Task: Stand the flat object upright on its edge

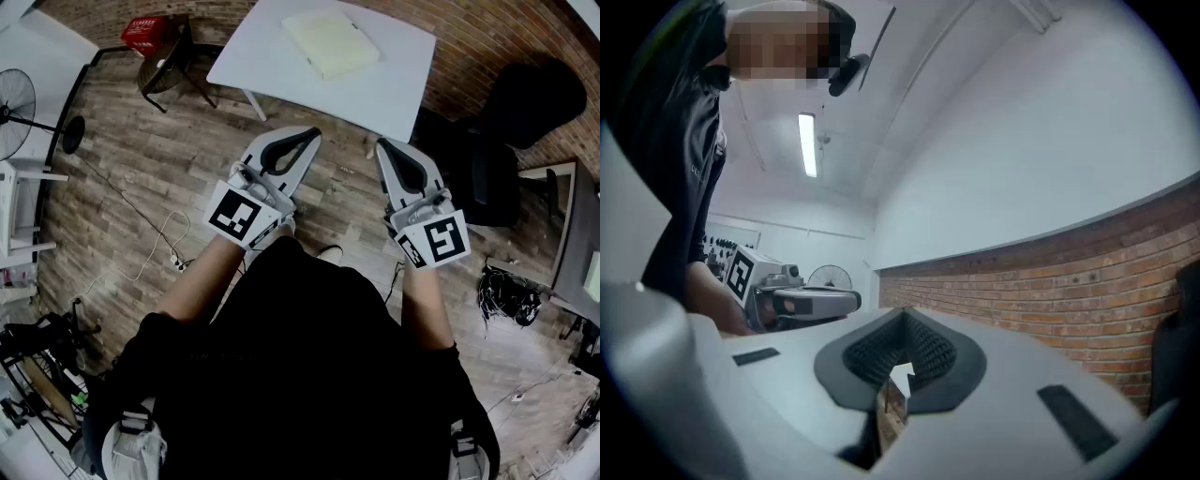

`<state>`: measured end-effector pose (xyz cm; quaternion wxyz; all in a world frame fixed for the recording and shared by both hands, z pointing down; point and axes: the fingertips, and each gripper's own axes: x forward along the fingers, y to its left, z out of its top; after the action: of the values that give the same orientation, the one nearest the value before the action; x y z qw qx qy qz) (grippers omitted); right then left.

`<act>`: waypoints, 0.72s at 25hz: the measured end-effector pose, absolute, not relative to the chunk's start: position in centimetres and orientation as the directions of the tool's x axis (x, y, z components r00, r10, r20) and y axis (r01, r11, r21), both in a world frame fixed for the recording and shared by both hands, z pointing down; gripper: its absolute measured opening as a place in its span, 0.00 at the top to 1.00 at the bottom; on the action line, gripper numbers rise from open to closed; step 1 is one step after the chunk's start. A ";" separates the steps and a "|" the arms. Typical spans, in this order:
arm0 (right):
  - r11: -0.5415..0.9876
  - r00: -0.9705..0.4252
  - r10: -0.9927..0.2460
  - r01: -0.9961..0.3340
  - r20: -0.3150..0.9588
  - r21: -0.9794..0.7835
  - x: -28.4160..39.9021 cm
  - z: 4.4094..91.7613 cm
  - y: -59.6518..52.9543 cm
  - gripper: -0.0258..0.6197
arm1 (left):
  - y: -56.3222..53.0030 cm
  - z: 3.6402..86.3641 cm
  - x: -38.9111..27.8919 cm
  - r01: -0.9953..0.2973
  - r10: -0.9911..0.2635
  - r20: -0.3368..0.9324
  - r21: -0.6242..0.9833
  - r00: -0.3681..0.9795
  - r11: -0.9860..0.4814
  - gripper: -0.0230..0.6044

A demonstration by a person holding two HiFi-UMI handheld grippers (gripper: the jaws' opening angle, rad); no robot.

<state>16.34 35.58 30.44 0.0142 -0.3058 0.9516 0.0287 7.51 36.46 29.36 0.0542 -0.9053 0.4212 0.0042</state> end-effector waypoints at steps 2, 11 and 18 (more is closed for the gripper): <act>0.810 -0.811 -0.584 -0.585 -0.040 0.044 16.6 30.8 35.8 0.95 | 36.4 29.8 7.5 -0.761 -0.760 -0.049 -0.074 0.648 -0.644 0.93; 0.825 -0.826 -0.564 -0.564 -0.011 0.025 15.6 31.9 36.1 0.95 | 36.5 31.5 6.7 -0.765 -0.766 -0.006 -0.059 0.643 -0.641 0.93; 0.825 -0.825 -0.566 -0.565 0.010 0.021 13.9 32.3 34.7 0.95 | 35.5 32.3 6.2 -0.735 -0.737 0.021 -0.066 0.675 -0.675 0.93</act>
<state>13.89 34.66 32.26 -0.0080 -0.2961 0.9551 0.0087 6.15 35.47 32.33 0.0258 -0.9148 0.4024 -0.0229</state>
